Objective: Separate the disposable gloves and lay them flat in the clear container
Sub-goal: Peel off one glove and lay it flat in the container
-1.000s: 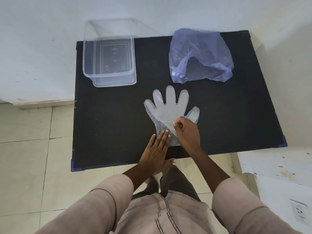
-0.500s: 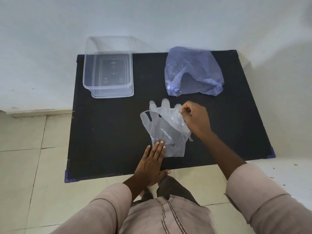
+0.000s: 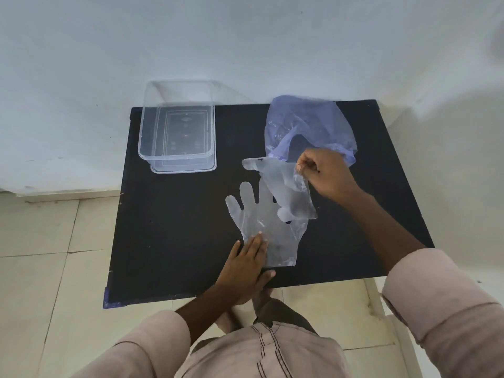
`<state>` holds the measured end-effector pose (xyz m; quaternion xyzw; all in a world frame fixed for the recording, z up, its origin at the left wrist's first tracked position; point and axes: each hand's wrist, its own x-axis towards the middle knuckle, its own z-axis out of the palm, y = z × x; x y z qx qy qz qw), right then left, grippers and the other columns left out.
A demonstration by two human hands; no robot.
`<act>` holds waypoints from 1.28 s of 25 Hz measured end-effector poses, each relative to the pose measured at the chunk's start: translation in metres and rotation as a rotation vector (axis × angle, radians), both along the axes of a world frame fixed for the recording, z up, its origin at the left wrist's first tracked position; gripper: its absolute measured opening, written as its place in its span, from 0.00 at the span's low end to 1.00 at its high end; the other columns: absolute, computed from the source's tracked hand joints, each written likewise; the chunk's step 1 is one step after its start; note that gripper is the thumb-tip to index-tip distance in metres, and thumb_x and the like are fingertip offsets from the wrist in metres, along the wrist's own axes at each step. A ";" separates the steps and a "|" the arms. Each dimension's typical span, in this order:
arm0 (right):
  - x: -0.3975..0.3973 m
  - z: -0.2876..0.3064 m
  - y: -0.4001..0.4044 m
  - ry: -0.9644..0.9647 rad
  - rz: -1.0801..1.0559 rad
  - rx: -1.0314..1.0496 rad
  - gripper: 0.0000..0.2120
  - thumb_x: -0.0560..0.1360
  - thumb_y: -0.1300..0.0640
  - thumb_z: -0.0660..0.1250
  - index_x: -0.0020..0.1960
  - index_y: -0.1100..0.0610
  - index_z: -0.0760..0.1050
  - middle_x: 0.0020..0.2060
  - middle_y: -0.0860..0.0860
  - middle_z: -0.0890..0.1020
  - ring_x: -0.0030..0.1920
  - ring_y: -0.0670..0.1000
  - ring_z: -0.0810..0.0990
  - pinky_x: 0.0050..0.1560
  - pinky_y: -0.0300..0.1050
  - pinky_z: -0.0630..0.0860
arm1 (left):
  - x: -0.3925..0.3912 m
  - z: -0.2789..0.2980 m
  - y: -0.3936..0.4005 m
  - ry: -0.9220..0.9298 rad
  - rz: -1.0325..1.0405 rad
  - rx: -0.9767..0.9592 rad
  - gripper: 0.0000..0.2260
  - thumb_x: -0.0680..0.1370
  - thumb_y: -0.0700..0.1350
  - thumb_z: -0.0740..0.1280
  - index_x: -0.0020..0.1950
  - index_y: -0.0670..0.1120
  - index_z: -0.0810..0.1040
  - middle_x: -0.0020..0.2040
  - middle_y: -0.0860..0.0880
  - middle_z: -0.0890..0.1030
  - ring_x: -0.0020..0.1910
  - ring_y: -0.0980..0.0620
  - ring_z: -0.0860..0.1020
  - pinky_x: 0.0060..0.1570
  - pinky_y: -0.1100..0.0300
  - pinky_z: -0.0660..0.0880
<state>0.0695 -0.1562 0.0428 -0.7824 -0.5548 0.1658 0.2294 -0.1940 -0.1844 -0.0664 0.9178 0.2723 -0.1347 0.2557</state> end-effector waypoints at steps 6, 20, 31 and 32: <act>-0.018 0.048 0.000 -0.284 0.309 -0.085 0.09 0.79 0.53 0.61 0.51 0.57 0.77 0.43 0.50 0.77 0.42 0.50 0.75 0.46 0.40 0.66 | 0.050 0.123 0.085 -0.690 0.372 0.026 0.30 0.70 0.50 0.74 0.69 0.47 0.70 0.70 0.45 0.69 0.66 0.48 0.71 0.60 0.54 0.74; -0.049 0.119 -0.067 0.277 -0.238 0.125 0.29 0.67 0.47 0.76 0.64 0.54 0.71 0.57 0.47 0.77 0.50 0.46 0.78 0.43 0.35 0.73 | 0.062 0.195 0.140 -0.820 0.365 -0.643 0.03 0.71 0.41 0.75 0.43 0.46 0.86 0.41 0.44 0.86 0.40 0.52 0.83 0.36 0.60 0.80; -0.037 0.105 -0.048 0.597 -0.350 0.370 0.04 0.74 0.58 0.71 0.45 0.59 0.82 0.38 0.54 0.84 0.35 0.48 0.80 0.32 0.40 0.75 | 0.048 0.207 0.140 -0.843 0.571 -0.604 0.06 0.71 0.41 0.75 0.44 0.40 0.85 0.42 0.43 0.86 0.42 0.50 0.83 0.37 0.58 0.80; -0.031 0.108 -0.044 0.621 -0.339 0.366 0.04 0.74 0.58 0.71 0.44 0.59 0.82 0.37 0.54 0.83 0.35 0.49 0.79 0.32 0.42 0.76 | 0.050 0.208 0.138 -0.845 0.589 -0.611 0.05 0.71 0.41 0.75 0.44 0.40 0.85 0.42 0.43 0.86 0.42 0.50 0.83 0.37 0.59 0.80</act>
